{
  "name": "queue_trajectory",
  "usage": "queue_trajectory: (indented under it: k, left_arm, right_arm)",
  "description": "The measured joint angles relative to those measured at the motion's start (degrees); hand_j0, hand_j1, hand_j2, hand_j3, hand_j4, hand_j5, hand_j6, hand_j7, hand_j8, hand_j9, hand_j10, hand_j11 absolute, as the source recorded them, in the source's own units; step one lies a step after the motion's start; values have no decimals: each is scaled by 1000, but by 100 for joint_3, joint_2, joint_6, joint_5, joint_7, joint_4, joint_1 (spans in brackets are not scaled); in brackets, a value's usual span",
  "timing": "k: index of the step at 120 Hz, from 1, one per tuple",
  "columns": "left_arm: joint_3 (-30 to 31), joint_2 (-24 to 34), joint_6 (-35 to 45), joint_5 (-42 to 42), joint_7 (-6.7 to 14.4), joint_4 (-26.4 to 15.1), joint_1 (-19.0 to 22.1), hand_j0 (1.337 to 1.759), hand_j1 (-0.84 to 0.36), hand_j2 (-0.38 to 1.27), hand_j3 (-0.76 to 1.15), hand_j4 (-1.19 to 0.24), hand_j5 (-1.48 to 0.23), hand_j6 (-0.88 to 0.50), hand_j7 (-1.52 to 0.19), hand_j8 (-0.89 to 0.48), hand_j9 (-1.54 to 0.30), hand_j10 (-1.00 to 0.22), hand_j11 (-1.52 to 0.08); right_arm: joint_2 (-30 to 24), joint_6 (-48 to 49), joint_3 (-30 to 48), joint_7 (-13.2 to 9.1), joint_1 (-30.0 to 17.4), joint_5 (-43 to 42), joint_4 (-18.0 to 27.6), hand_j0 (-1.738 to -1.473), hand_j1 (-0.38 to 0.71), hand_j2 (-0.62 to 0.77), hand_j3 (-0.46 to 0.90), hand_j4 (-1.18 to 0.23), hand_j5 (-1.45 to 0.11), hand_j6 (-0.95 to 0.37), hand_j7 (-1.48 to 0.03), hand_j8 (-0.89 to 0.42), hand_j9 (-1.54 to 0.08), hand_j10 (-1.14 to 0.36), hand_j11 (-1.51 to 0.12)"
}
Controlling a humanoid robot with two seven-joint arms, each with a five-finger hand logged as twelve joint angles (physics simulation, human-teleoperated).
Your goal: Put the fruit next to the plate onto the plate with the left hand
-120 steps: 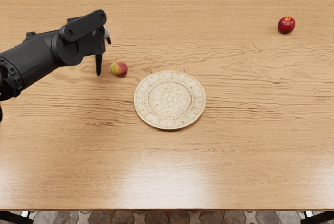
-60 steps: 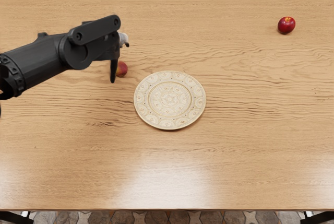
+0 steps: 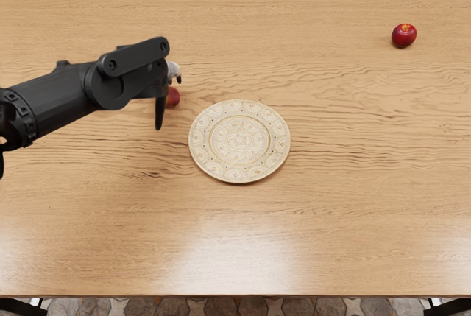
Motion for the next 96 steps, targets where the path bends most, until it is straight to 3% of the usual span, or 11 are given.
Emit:
queue_trajectory:
  k: [8, 19, 70, 96]
  left_arm:
    - [-6, 0, 12, 20, 0, -4, 57, 1658, 74, 51, 0, -232, -291, -105, -299, -168, -303, -242, -302]
    - [-5, 0, 16, 38, 0, -6, 53, 1658, 4, 66, 0, -239, -366, -102, -378, -180, -383, -311, -382]
    - [-4, 0, -12, -6, 0, -29, 58, 1658, -278, 116, 0, -651, -673, -462, -684, -582, -686, -532, -686]
    - [-10, 0, 14, 47, 2, -44, 154, 1654, -286, 269, 0, -676, -728, -476, -751, -589, -773, -586, -770]
  right_arm:
    - [0, 0, 0, 0, 0, 0, 0, -1658, -349, 0, 0, 0, 0, 0, 0, 0, 0, 0, 0]
    - [0, 0, 0, 0, 0, 0, 0, -1658, -349, 0, 0, 0, 0, 0, 0, 0, 0, 0, 0]
    - [0, 0, 0, 1, 0, 0, 1, -1658, -349, 0, 0, 0, 0, 0, 0, 0, 0, 0, 0]
    - [0, 0, 0, 1, 0, 0, 0, -1658, -349, 0, 0, 0, 0, 0, 0, 0, 0, 0, 0]
